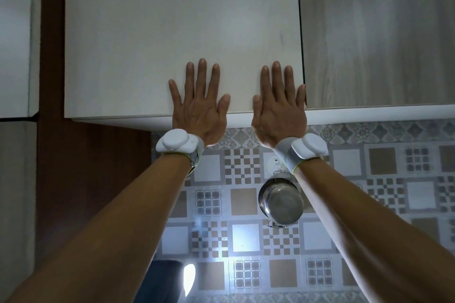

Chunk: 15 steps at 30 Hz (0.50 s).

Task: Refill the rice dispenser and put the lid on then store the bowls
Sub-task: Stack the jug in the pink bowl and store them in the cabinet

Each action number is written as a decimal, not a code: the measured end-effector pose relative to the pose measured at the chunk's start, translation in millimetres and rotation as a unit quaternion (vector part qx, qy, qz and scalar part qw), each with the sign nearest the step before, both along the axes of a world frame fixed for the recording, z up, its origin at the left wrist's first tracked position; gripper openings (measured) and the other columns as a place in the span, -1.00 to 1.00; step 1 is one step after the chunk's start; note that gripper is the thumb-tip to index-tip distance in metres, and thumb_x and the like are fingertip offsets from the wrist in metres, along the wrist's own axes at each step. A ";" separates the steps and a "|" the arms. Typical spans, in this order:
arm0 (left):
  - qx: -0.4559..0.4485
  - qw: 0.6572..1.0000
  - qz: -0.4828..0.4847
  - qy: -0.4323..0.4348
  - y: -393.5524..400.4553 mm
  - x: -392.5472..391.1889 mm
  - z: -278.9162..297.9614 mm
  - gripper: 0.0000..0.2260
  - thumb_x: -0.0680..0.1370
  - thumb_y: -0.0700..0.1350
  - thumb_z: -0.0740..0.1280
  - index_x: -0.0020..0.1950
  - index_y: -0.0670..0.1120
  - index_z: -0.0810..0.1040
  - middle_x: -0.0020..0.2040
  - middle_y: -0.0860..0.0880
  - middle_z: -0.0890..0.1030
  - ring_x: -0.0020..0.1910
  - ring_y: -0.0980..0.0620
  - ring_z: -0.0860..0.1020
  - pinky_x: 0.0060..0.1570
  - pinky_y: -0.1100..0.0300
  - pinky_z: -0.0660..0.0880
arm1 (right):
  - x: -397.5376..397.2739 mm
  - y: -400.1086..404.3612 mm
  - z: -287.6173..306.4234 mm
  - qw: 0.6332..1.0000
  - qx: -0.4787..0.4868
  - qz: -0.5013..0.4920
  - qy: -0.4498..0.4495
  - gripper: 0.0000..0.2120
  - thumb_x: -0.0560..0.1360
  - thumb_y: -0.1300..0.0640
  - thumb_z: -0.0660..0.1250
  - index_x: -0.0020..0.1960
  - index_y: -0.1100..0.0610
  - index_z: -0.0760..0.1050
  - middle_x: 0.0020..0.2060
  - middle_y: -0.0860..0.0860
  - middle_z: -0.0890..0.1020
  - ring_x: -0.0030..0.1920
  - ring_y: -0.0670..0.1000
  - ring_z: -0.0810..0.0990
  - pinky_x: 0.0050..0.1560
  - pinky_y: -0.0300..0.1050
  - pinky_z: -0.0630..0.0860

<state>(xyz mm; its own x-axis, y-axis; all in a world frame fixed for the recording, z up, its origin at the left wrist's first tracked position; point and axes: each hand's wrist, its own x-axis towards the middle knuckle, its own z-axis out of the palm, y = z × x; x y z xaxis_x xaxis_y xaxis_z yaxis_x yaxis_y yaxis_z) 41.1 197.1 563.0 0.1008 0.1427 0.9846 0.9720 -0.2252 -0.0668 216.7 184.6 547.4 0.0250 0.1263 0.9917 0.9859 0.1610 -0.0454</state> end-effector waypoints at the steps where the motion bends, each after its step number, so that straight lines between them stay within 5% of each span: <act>1: 0.000 1.000 0.000 0.000 0.2 0.2 -0.1 -0.44 0.61 0.20 -0.18 0.59 0.06 -0.17 0.61 -0.01 -0.15 0.59 -0.08 -0.16 0.50 -0.27 -0.12 | 0.0 0.3 0.3 1.000 0.000 0.001 -0.001 -0.44 0.66 -0.08 -0.13 0.61 0.03 -0.14 0.61 0.01 -0.11 0.59 0.07 -0.18 0.55 0.18 -0.18; 15: -0.140 0.989 -0.029 0.028 -32.5 -9.0 -22.4 -0.43 0.63 0.17 -0.14 0.58 0.03 -0.25 0.58 0.00 -0.29 0.57 -0.05 -0.29 0.52 -0.20 -0.17 | -4.5 -32.9 -27.5 0.992 -0.127 0.015 -0.008 -0.45 0.67 -0.04 -0.14 0.61 0.02 -0.21 0.59 0.00 -0.22 0.58 0.06 -0.28 0.54 0.16 -0.19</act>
